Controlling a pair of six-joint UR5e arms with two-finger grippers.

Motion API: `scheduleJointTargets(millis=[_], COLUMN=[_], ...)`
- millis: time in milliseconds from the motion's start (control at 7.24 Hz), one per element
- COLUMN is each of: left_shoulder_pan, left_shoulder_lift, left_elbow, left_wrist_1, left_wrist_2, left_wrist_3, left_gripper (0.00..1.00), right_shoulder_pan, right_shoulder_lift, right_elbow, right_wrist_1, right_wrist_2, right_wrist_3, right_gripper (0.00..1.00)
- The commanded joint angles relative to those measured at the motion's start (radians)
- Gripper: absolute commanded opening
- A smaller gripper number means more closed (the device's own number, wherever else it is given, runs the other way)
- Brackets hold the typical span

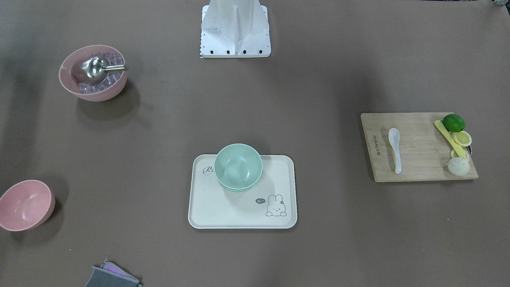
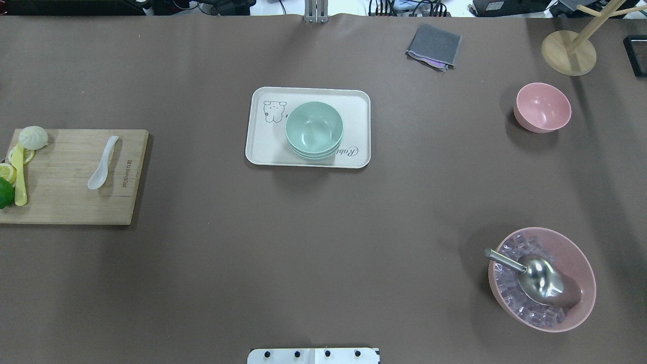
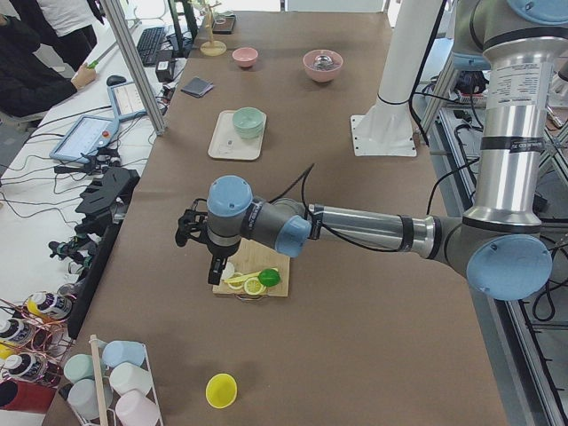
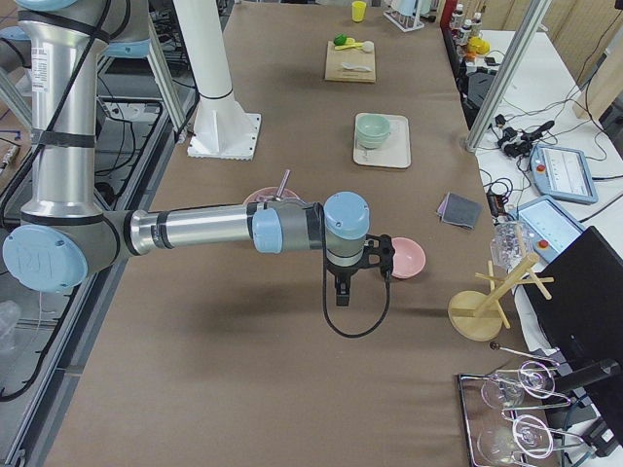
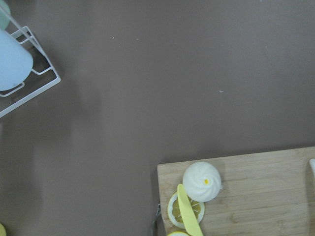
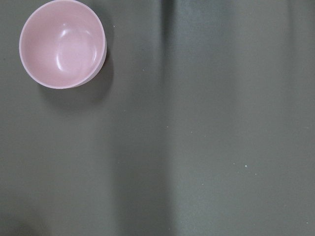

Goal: Stack pink bowl on green and place spoon

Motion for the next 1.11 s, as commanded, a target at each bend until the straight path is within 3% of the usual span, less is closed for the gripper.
scheduleJointTargets(millis=[0,138,414,553,829,967], left_shoulder_pan=[0.137,0.2,0.346,0.392,0.489,0.515], left_shoulder_lift=[-0.092,-0.112,-0.138,-0.14,-0.135,-0.135], left_elbow=[-0.028,-0.039,-0.059,-0.056,-0.015,0.06], left_wrist_1=[-0.003,-0.003,-0.003,-0.008,-0.101,-0.197], left_wrist_2=[-0.007,0.007,0.176,0.209,0.317,0.317], left_wrist_3=[-0.109,-0.181,-0.307,-0.353,-0.471,-0.477], left_gripper=[0.98,0.98,0.98,0.98,0.98,0.98], right_shoulder_pan=[-0.008,-0.009,-0.011,-0.014,-0.014,-0.015], right_shoulder_lift=[0.028,0.025,0.023,0.023,0.023,0.034], right_elbow=[-0.009,-0.007,-0.012,-0.015,-0.017,-0.018], right_wrist_1=[-0.002,-0.001,0.002,0.004,0.002,0.002], right_wrist_2=[-0.006,-0.003,-0.003,-0.001,0.023,0.031], right_wrist_3=[-0.011,-0.012,-0.006,-0.005,0.009,0.011], right_gripper=[1.0,1.0,1.0,1.0,1.0,1.0])
